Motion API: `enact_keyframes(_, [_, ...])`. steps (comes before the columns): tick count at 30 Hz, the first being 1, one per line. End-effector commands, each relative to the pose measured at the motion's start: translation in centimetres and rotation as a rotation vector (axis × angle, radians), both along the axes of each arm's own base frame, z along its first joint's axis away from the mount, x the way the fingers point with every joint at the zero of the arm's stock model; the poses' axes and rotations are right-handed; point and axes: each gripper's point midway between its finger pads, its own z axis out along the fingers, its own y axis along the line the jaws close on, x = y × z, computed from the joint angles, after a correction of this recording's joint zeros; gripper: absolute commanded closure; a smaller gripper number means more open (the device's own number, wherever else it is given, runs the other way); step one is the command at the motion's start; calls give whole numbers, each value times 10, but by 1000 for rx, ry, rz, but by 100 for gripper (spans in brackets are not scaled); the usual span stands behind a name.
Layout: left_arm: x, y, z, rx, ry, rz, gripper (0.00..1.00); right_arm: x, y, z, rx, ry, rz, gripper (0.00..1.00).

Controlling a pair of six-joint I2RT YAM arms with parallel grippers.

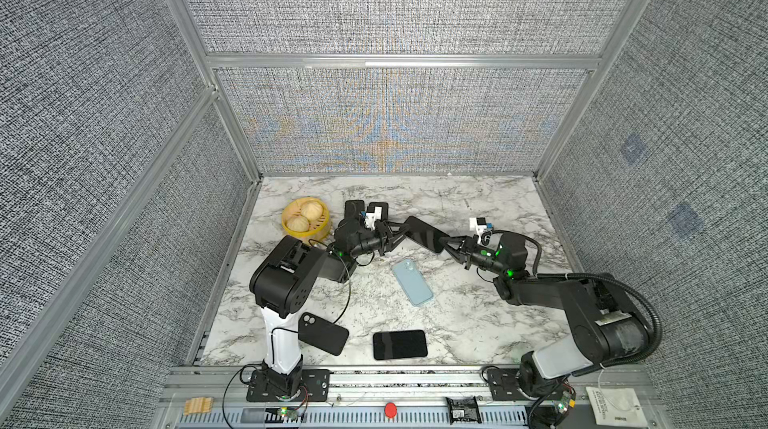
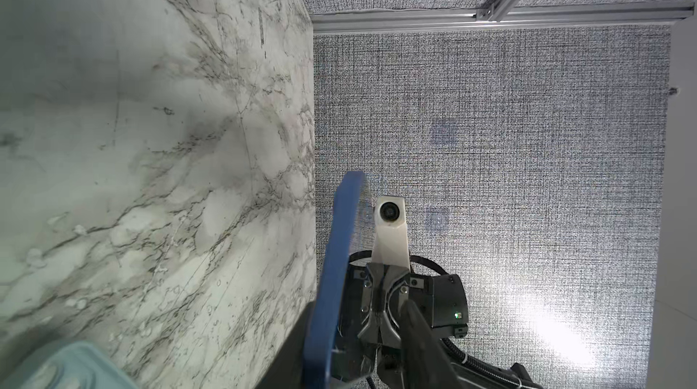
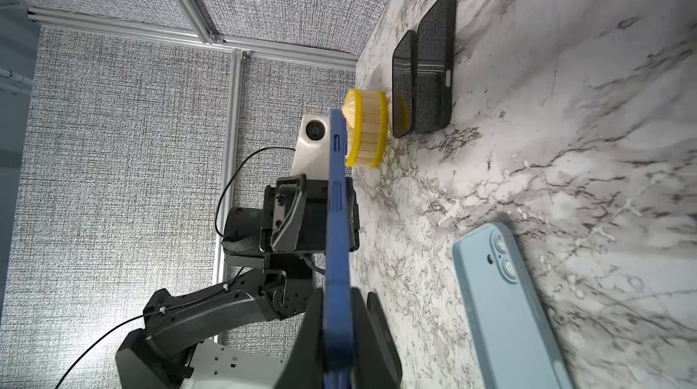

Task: Put the phone into the phone case
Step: 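Open the left gripper off the phone and draw back while right holds it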

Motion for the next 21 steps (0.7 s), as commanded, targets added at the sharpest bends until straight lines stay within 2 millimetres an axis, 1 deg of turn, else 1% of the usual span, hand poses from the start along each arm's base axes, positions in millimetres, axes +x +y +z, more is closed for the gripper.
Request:
enact_keyframes(1, [-6,7,-5,38,-33,-5,48,0,-4,7,-8,-41,-4,100])
enact_keyframes(4, [-8,16,-15,77,-25,9,39,-2,-10,7,-39,-38,-11,100])
enact_keyframes(6, [-9,21,-20,99,-22,8,35,-6,-14,5,-77,-29,-13,100])
enact_keyframes(9, [-10,29,-27,144,-16,-8,33,-13,-24,0,-157,-9,-20,100])
enact_keyframes(11, [-13,33,-33,209,-16,-38,33,-19,-30,1,-208,-7,-28,100])
enact_keyframes(13, [-18,37,-42,319,-12,-77,32,-25,-38,1,-270,-7,-40,100])
enact_keyframes(15, [-19,41,-44,422,-37,-103,31,-31,-43,1,-324,-22,-45,100])
enact_keyframes(20, [-27,65,-63,731,-45,-170,31,-38,-51,-1,-370,-24,-55,100])
enact_keyframes(21, [-29,66,-65,772,-51,-200,31,-40,-52,-2,-379,-23,-54,100])
